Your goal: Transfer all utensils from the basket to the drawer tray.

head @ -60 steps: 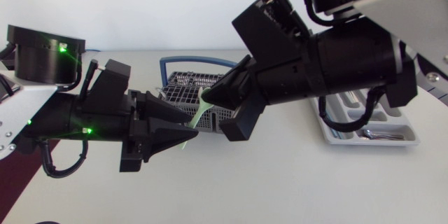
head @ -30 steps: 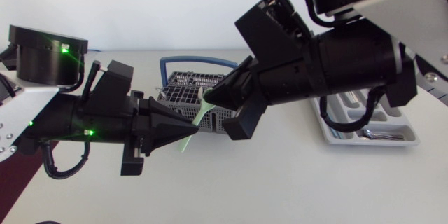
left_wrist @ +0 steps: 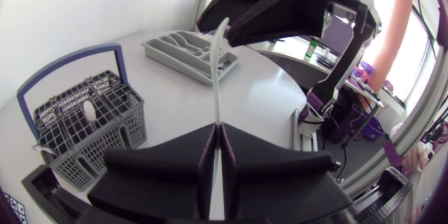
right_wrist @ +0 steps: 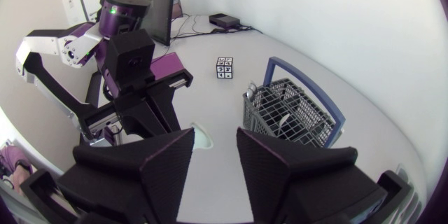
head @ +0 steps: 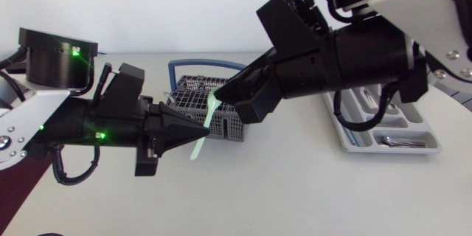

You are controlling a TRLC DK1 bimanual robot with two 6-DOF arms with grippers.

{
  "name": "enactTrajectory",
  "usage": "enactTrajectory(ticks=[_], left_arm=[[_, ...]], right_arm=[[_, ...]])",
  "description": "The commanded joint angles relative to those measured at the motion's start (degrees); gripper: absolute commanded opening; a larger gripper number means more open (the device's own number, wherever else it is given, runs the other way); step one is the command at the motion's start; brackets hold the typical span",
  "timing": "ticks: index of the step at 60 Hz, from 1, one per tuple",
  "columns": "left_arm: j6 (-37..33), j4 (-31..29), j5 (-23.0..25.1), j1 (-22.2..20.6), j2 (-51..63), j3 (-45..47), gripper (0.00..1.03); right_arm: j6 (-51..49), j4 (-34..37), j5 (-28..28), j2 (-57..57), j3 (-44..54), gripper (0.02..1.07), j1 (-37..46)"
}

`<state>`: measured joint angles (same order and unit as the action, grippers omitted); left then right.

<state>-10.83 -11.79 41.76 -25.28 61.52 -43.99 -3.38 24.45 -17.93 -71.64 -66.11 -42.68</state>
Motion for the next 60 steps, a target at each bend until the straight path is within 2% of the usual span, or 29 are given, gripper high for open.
enactTrajectory(ticks=[1, 13, 26, 36, 47, 55, 60], left_arm=[[3.0, 2.4, -1.0, 0.8, 1.0, -0.7, 0.03], [8.0, 7.5, -5.7, 1.4, 1.0, -0.7, 0.03], [10.0, 11.0, -10.5, 0.6, 1.1, -0.2, 0.03], [10.6, 12.3, -11.5, 0.8, 1.3, -0.4, 0.03], [11.4, 13.6, -12.1, 1.0, 1.9, -0.4, 0.03], [11.5, 14.6, -13.6, 1.0, 2.1, -0.2, 0.03], [11.8, 15.2, -14.5, 1.0, 2.1, -0.1, 0.03]], right_arm=[[2.3, -1.1, 0.4, -2.0, -1.6, 0.65, 0.8], [5.2, -2.1, 1.0, -5.3, -3.9, 0.65, 1.2], [7.9, -1.9, 0.8, -10.0, -7.7, 0.64, 0.6], [8.7, -1.7, 0.6, -12.4, -9.7, 0.63, 0.1], [9.3, -1.6, -0.2, -14.4, -11.3, 0.48, -0.3], [9.6, -1.5, -0.3, -15.1, -11.8, 0.46, -0.7], [9.8, -1.5, -0.6, -15.3, -11.8, 0.37, -0.9]])
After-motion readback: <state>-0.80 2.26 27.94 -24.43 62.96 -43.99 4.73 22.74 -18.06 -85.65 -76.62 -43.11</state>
